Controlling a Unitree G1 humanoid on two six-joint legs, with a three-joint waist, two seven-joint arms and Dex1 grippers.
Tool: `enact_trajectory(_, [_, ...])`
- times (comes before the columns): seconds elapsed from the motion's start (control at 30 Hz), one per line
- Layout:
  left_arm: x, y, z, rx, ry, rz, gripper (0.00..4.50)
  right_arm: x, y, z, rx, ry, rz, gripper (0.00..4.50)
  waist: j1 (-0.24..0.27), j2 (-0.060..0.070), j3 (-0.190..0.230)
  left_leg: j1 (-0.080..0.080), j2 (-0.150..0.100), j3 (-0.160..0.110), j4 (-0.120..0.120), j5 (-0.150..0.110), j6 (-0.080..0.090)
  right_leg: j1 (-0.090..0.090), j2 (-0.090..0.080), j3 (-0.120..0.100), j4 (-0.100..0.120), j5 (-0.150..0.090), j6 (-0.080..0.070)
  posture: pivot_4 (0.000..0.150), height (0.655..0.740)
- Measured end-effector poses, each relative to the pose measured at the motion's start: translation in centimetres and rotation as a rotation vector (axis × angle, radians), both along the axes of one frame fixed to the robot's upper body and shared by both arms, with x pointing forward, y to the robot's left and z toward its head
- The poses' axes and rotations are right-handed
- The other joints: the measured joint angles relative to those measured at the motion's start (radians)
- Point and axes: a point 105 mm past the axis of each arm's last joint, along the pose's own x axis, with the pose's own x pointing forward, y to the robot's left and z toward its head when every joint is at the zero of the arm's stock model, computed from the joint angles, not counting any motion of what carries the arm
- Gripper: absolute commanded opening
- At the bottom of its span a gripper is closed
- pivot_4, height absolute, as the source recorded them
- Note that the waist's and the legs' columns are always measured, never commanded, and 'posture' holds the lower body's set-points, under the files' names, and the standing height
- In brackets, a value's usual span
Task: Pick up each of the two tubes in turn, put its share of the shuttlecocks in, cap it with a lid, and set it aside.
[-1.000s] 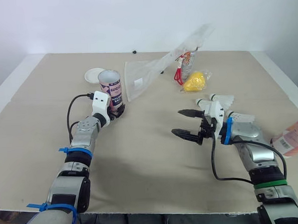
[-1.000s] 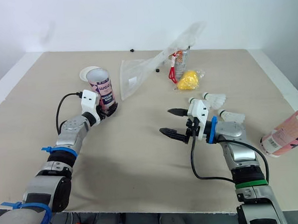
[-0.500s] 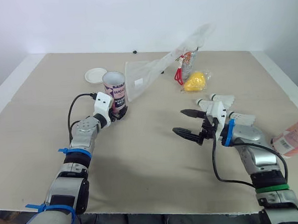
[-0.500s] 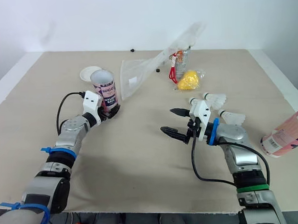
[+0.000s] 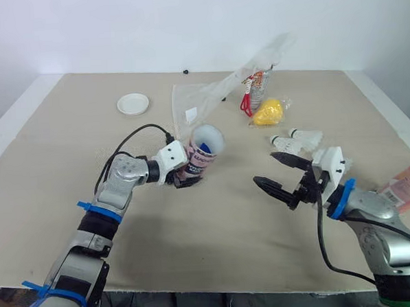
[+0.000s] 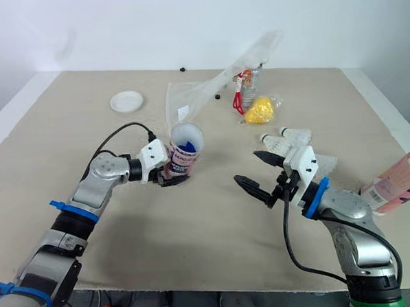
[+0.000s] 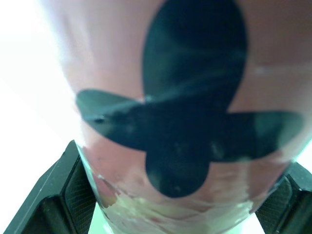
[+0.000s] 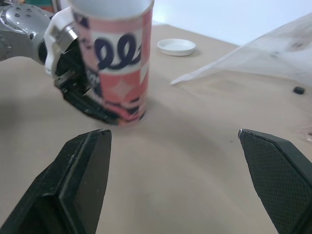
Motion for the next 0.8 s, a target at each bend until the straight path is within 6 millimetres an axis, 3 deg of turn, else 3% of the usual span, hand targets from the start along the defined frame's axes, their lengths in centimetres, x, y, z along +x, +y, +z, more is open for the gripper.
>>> enact_trajectory(0.27, [-2.5, -3.5, 1.4, 0.177, 0.100, -0.307, 3.91, -1.0, -1.7, -0.6, 0.004, 0.019, -0.107, 4.50, -0.004, 0.000, 0.000, -0.003, 0.000, -0.001, 0.000, 0.000, 0.000, -0.002, 0.001, 0.001, 0.000, -0.001, 0.000, 0.150, 0.7400])
enact_trajectory(0.6, [-2.5, -3.8, 0.7, 0.251, 0.151, -0.306, 3.91, -1.2, -2.0, -0.8, 0.016, 0.020, -0.149, 4.50, -0.004, 0.000, 0.000, -0.003, 0.000, -0.002, 0.001, 0.000, 0.000, -0.002, 0.002, 0.000, 0.002, -0.001, -0.001, 0.150, 0.7400])
enact_trajectory(0.8, [-2.3, -4.0, 0.7, 0.255, 0.139, -0.287, 3.91, -0.3, -2.5, -1.0, 0.051, 0.038, -0.215, 4.50, -0.004, 0.000, 0.000, -0.002, 0.000, -0.003, 0.002, 0.001, 0.001, -0.001, 0.002, 0.000, 0.002, 0.000, -0.001, 0.150, 0.7400])
